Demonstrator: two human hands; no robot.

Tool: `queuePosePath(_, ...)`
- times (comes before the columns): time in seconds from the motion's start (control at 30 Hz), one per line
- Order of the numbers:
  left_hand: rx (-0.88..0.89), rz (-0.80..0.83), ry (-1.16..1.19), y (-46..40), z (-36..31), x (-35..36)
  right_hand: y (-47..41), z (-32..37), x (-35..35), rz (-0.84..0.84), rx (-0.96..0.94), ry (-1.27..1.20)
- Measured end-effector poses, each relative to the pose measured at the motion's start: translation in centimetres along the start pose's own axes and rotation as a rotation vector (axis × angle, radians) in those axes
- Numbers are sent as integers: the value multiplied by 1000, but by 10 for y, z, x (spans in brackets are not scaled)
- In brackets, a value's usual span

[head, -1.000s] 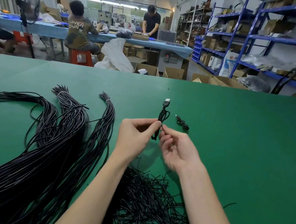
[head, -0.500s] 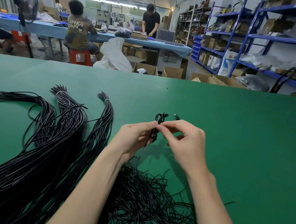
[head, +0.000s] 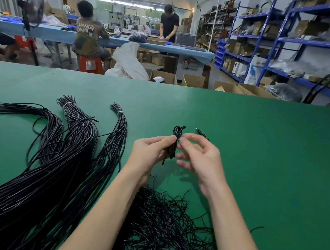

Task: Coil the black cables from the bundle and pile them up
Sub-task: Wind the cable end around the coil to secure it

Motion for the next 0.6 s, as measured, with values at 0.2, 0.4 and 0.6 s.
queuePosePath(0.2, -168, 85, 161, 3, 7, 7, 9, 48, -6, 85, -365, 515)
queuePosePath(0.4, -185, 115, 204, 4, 7, 9, 14, 58, -6, 11, -478, 603)
queuePosePath(0.6, 104, -12, 95, 6, -15, 3, 4, 6, -3, -112, -37, -78)
Point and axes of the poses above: each hand's wrist, its own y-axis away from the middle knuckle, its own x-axis out of the palm, z = x × y, the point moved 10 cm from there along -y, towards the middle knuckle, and after that the axes turned 1 degree about -x, right-handed, at the moved point
